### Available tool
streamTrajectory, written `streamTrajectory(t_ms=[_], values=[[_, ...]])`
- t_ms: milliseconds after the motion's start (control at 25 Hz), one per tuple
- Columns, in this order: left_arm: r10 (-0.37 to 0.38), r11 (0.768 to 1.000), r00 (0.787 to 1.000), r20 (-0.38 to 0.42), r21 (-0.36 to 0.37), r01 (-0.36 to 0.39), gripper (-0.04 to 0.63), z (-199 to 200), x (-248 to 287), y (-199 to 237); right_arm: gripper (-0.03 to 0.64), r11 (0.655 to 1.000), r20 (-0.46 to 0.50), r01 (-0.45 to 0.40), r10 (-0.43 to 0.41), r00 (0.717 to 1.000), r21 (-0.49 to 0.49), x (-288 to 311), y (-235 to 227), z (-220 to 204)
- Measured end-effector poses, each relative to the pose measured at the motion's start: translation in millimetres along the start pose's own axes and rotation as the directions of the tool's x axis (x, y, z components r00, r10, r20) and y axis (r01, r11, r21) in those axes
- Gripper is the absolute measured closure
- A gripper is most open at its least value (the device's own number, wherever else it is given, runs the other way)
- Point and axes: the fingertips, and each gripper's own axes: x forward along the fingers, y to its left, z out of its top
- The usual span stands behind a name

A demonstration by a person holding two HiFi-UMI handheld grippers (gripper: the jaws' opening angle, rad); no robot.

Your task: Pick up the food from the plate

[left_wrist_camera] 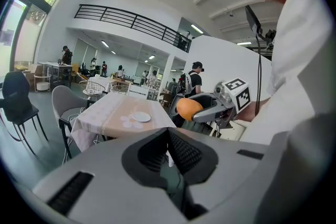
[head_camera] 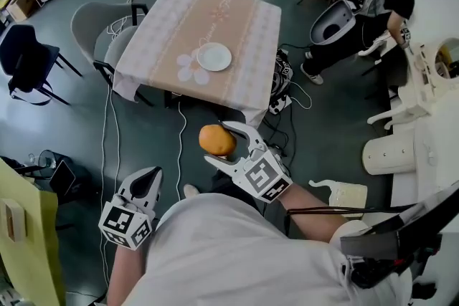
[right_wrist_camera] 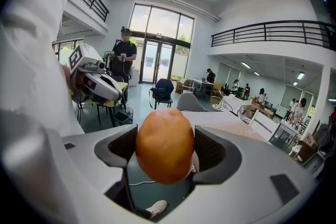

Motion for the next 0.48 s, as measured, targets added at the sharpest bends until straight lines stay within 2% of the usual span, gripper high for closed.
streamTrajectory(t_ms=[480], values=[[-0.011,1.000,1.000,-0.010,0.005,0.011,0.586,-3,10,-5,0.264,1.000,-0.024,0.008,-0.008,1.000,0.001,-2,-4,-10]])
